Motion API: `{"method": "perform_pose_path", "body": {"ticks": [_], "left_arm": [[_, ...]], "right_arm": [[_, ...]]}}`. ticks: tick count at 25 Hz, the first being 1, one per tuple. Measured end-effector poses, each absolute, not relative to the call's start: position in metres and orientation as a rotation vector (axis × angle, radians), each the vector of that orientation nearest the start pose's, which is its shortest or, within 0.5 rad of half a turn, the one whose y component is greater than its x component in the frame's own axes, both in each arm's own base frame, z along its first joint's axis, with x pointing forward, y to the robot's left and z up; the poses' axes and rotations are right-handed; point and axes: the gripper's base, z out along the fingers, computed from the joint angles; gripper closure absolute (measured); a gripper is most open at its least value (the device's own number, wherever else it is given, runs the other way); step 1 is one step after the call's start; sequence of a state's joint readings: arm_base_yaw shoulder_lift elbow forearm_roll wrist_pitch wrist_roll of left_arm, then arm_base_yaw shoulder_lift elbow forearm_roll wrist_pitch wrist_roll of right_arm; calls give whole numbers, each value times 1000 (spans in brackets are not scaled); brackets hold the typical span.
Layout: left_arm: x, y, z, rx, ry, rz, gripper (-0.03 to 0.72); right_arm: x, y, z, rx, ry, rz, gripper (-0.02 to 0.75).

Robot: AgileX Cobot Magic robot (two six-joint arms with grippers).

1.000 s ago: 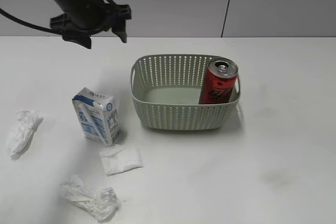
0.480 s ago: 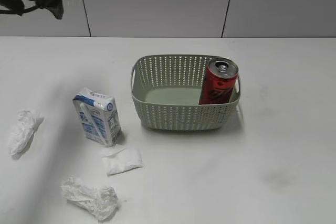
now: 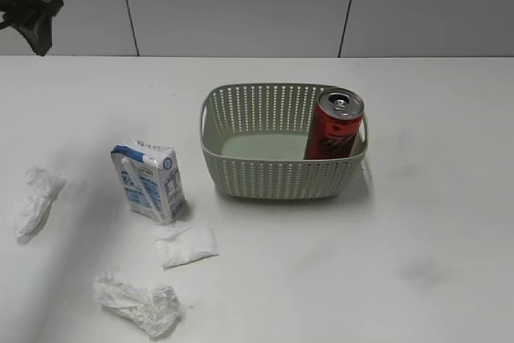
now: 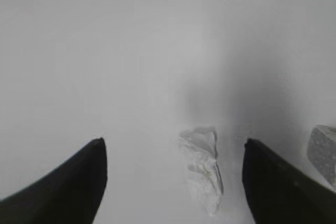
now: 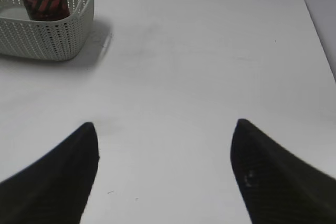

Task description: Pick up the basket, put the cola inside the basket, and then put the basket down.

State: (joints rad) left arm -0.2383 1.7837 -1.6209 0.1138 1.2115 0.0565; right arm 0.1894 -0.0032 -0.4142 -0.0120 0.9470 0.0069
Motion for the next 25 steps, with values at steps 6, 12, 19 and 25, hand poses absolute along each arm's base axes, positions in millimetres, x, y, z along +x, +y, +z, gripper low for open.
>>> {"method": "perform_pose_path", "body": {"ticks": [6, 12, 19, 25], "left_arm": [[358, -36, 318, 296, 2818, 12, 94], [321, -9, 310, 194, 2798, 20, 97], [228, -9, 300, 167, 2734, -24, 100], [140, -7, 301, 156, 2570, -28, 101]], "right_arm": [[8, 1, 262, -185, 2007, 117, 146], [8, 2, 262, -176, 2007, 119, 146], [8, 1, 262, -106, 2011, 67, 146], [8, 1, 262, -104, 2011, 66, 146]]}}
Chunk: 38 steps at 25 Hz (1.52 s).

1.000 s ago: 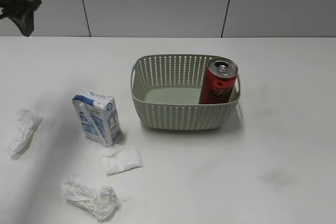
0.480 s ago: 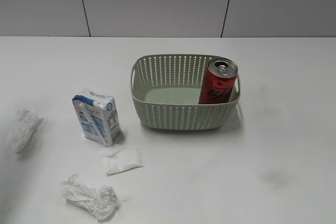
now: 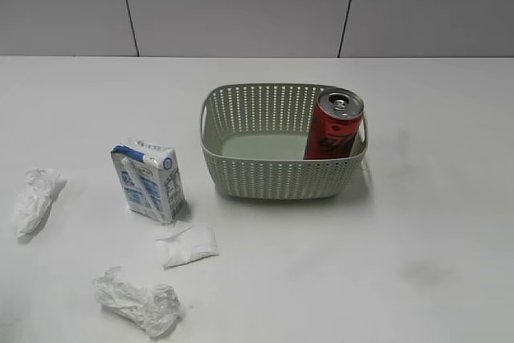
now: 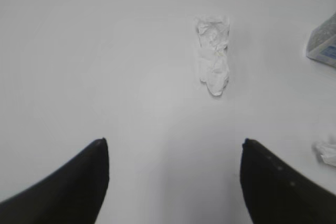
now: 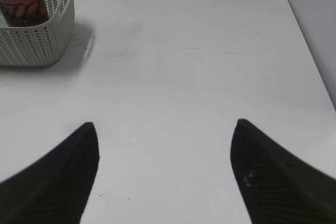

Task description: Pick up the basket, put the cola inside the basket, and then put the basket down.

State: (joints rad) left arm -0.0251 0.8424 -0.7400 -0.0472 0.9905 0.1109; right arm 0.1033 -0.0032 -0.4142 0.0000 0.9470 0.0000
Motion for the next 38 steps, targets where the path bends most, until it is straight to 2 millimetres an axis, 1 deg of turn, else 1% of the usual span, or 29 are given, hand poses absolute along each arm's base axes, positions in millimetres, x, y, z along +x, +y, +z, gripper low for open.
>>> {"method": "perform_pose_path", "body": {"ticks": [2, 6, 10, 13, 19, 24, 29, 38], "left_arm": [[115, -8, 302, 148, 2489, -43, 101], [74, -8, 295, 143, 2375, -59, 101], [42, -7, 290, 112, 2295, -67, 103], [26, -5, 283, 67, 2241, -64, 104], [10, -2, 281, 55, 2130, -30, 118], [4, -2, 279, 55, 2094, -20, 141], [-4, -1, 279, 54, 2034, -17, 146], [-6, -1, 279, 54, 2025, -14, 162]], "right_arm": [[8, 1, 262, -104, 2011, 66, 146], [8, 1, 262, -104, 2011, 66, 146], [8, 1, 262, -104, 2011, 66, 146], [8, 1, 262, -104, 2011, 66, 146], [8, 1, 262, -104, 2011, 66, 146], [8, 1, 262, -104, 2011, 72, 146], [8, 1, 262, -104, 2011, 72, 146], [8, 2, 262, -103, 2010, 83, 146]]}}
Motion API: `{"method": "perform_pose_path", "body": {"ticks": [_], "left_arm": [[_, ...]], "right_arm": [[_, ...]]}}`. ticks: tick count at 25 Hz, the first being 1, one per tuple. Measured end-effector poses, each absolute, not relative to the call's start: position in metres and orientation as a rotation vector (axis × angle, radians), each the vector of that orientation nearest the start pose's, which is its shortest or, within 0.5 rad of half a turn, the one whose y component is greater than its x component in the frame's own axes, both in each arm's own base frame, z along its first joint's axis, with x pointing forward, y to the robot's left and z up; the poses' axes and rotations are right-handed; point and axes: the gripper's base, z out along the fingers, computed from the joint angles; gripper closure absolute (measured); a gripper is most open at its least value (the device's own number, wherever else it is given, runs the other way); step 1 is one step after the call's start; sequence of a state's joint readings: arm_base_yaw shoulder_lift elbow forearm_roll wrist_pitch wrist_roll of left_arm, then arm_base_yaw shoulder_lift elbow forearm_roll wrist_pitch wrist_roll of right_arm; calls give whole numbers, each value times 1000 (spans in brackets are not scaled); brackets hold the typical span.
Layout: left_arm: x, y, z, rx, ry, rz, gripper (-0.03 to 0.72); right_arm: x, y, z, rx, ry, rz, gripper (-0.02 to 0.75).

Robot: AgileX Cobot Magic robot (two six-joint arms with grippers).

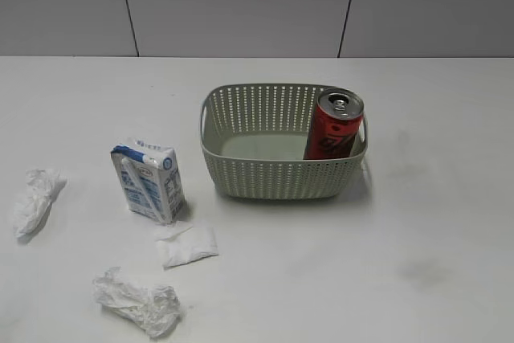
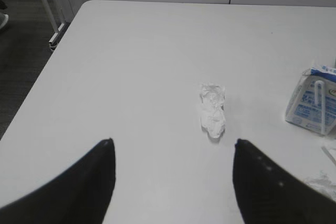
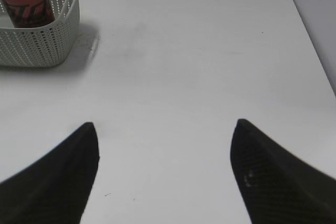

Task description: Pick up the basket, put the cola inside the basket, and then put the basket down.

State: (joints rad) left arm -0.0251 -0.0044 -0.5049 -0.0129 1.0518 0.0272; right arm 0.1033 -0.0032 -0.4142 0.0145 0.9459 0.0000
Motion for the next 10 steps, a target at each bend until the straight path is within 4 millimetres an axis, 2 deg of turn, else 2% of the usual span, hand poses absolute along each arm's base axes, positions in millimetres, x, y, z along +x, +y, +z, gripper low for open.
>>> {"method": "perform_pose_path", "body": {"ticks": [10], "left_arm": [[-6, -1, 279, 53, 2025, -15, 166]], "right_arm": [[8, 2, 262, -103, 2010, 85, 146]]}}
